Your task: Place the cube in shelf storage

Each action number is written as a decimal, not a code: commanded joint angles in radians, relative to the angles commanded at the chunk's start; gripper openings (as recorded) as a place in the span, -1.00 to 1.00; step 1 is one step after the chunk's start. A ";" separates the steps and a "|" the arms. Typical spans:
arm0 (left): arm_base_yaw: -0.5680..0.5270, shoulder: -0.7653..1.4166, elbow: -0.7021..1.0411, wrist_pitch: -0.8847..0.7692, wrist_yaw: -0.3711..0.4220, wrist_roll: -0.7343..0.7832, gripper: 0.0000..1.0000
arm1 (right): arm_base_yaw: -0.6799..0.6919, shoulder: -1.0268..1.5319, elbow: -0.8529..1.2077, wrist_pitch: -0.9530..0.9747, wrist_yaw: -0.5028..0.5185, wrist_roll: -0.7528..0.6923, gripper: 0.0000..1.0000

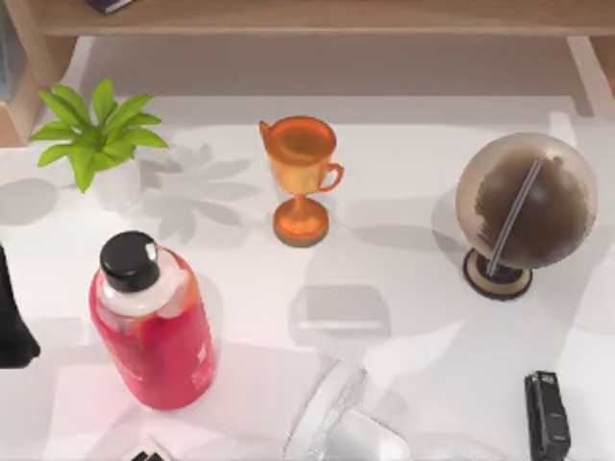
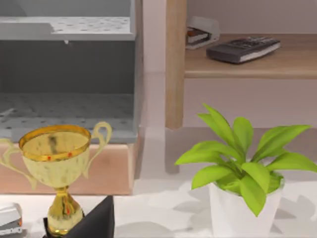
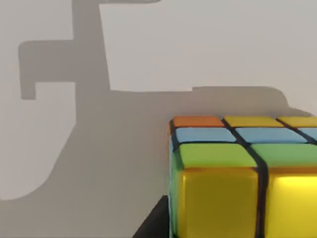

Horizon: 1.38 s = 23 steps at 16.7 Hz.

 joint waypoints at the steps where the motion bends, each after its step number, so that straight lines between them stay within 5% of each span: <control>1: 0.000 0.000 0.000 0.000 0.000 0.000 1.00 | 0.000 0.000 0.000 0.000 0.000 0.000 -0.51; 5: 0.000 0.000 0.000 0.000 0.000 0.000 1.00 | 0.000 0.000 0.000 0.000 0.000 0.000 -1.00; 23: 0.000 0.000 0.000 0.000 0.000 0.000 1.00 | -0.007 -0.129 0.084 -0.129 0.064 -0.062 -1.00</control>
